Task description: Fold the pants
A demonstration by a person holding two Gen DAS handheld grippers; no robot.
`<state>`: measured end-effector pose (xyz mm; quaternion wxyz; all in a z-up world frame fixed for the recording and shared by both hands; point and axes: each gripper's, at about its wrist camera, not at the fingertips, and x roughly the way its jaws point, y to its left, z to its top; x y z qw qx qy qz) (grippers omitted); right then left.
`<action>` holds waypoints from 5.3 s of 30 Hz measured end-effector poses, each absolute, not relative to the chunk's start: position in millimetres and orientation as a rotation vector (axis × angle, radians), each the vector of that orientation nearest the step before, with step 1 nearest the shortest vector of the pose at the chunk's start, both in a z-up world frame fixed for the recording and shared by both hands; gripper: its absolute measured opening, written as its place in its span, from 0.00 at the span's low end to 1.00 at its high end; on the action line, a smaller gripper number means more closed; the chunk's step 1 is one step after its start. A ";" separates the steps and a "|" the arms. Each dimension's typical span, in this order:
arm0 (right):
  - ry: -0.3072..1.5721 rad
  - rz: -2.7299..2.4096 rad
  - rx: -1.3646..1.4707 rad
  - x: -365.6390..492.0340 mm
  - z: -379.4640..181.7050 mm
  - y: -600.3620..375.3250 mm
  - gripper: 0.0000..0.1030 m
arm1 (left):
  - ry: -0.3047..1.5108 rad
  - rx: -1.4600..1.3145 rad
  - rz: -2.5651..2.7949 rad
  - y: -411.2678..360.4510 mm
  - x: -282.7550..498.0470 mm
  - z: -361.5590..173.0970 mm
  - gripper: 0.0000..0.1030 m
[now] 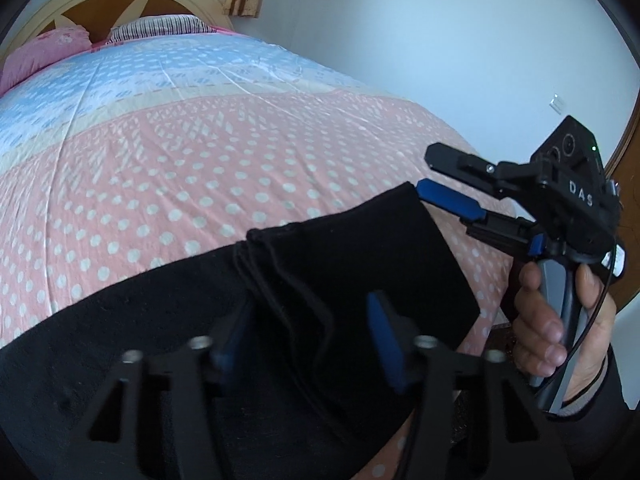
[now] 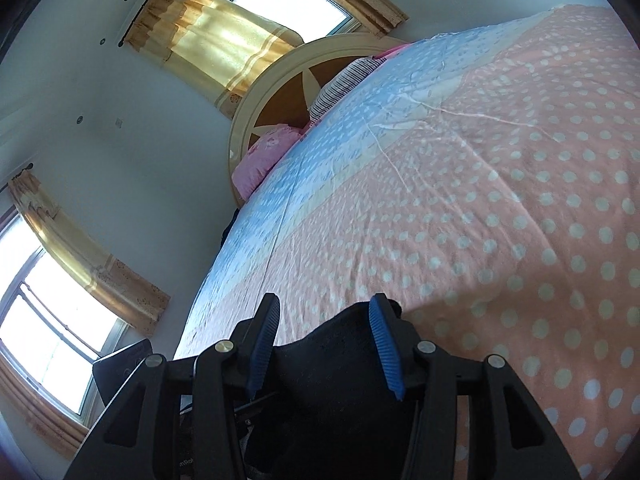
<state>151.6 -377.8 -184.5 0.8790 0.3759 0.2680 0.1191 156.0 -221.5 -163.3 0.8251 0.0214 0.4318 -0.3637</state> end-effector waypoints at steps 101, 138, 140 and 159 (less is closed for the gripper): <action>0.854 0.520 0.282 196.2 -187.8 -217.7 0.49 | 0.812 -0.054 -0.256 18.2 166.9 -169.8 0.71; 0.803 0.847 0.066 139.3 -170.2 -76.6 0.50 | 0.755 -0.082 0.060 194.6 135.9 -155.6 0.83; 0.818 0.865 0.043 137.6 -178.7 -62.1 0.50 | 0.755 -0.133 0.129 232.6 130.9 -160.7 0.83; 0.810 0.839 0.076 129.5 -185.4 -68.9 0.50 | 0.789 -0.378 0.070 273.0 139.2 -208.6 0.56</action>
